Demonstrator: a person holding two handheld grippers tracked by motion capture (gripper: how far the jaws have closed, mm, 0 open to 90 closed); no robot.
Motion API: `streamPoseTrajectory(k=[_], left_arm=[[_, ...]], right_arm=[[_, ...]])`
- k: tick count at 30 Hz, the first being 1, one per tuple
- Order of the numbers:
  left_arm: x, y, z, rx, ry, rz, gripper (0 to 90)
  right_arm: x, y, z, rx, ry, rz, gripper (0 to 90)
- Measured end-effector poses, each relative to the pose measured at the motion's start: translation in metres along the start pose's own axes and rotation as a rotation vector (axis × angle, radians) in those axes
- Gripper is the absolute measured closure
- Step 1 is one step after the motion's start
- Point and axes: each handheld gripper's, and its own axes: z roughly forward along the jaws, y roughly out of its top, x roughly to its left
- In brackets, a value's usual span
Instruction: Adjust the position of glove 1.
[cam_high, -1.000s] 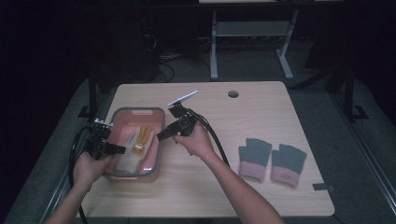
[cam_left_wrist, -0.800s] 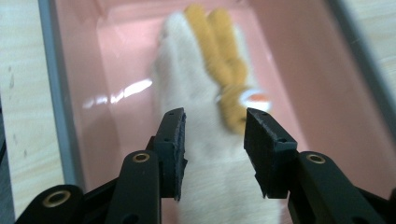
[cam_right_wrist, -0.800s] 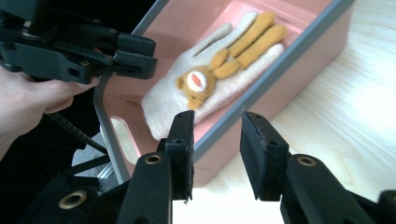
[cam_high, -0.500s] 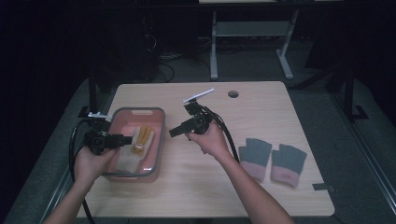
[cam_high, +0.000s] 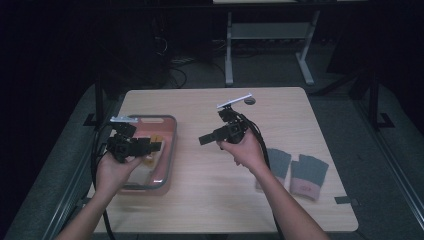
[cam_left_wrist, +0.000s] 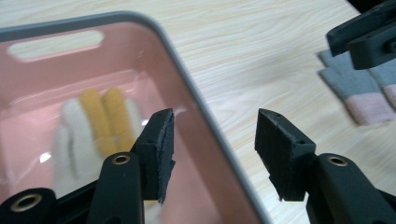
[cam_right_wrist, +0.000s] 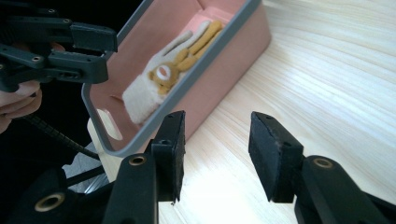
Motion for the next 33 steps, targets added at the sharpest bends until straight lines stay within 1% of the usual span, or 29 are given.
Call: streamPoseTrajectory(k=[3,6,9,11,12,13,17,18,19,20,24,25,26,27,28,30,31,33], left_arm=[[-0.008,0.004,0.004,-0.004,-0.019,0.011,46.1],[-0.017,0.007,0.010,-0.015,-0.037,0.023,44.8],[-0.023,0.010,0.014,-0.014,-0.052,0.035,43.4],[-0.028,0.012,0.018,-0.015,-0.073,0.024,42.3],[-0.031,0.013,0.020,-0.015,-0.080,0.027,42.0],[-0.033,0.014,0.021,-0.014,-0.085,0.031,41.2],[-0.043,0.018,0.027,-0.012,-0.099,0.044,39.0],[-0.045,0.019,0.029,-0.011,-0.102,0.045,38.5],[-0.048,0.020,0.030,-0.014,-0.104,0.046,37.9],[-0.050,0.020,0.031,-0.017,-0.109,0.043,37.3],[-0.059,0.023,0.037,-0.024,-0.128,0.038,34.9],[-0.060,0.023,0.038,-0.019,-0.132,0.044,34.4],[-0.063,0.024,0.040,-0.017,-0.136,0.050,33.9],[-0.065,0.024,0.041,-0.022,-0.138,0.046,33.4],[-0.067,0.025,0.043,-0.019,-0.141,0.058,33.2],[-0.072,0.027,0.046,-0.015,-0.149,0.062,32.0],[-0.074,0.027,0.048,-0.019,-0.152,0.057,31.1],[-0.079,0.028,0.052,-0.014,-0.161,0.071,30.5]], right_arm=[[-0.004,-0.004,-0.008,-0.006,-0.012,0.000,54.5],[-0.008,-0.009,-0.016,-0.008,-0.022,0.013,53.7],[-0.012,-0.013,-0.023,-0.022,-0.029,0.010,53.2],[-0.014,-0.015,-0.028,-0.022,-0.032,0.021,52.8],[-0.015,-0.017,-0.030,-0.025,-0.036,0.016,52.6],[-0.017,-0.018,-0.033,-0.026,-0.038,0.014,52.4],[-0.020,-0.023,-0.042,-0.034,-0.048,0.029,51.5],[-0.022,-0.024,-0.043,-0.043,-0.052,0.021,51.1],[-0.022,-0.025,-0.045,-0.041,-0.055,0.028,50.5],[-0.024,-0.026,-0.046,-0.050,-0.055,0.025,50.1],[-0.030,-0.031,-0.052,-0.047,-0.067,0.029,48.5],[-0.031,-0.033,-0.053,-0.047,-0.073,0.024,48.2],[-0.032,-0.034,-0.054,-0.048,-0.074,0.029,48.0],[-0.034,-0.036,-0.056,-0.047,-0.076,0.030,47.6],[-0.035,-0.037,-0.058,-0.047,-0.079,0.031,47.5],[-0.039,-0.041,-0.061,-0.049,-0.085,0.033,46.9],[-0.041,-0.044,-0.063,-0.051,-0.090,0.037,46.7],[-0.044,-0.047,-0.067,-0.052,-0.093,0.046,46.1]])
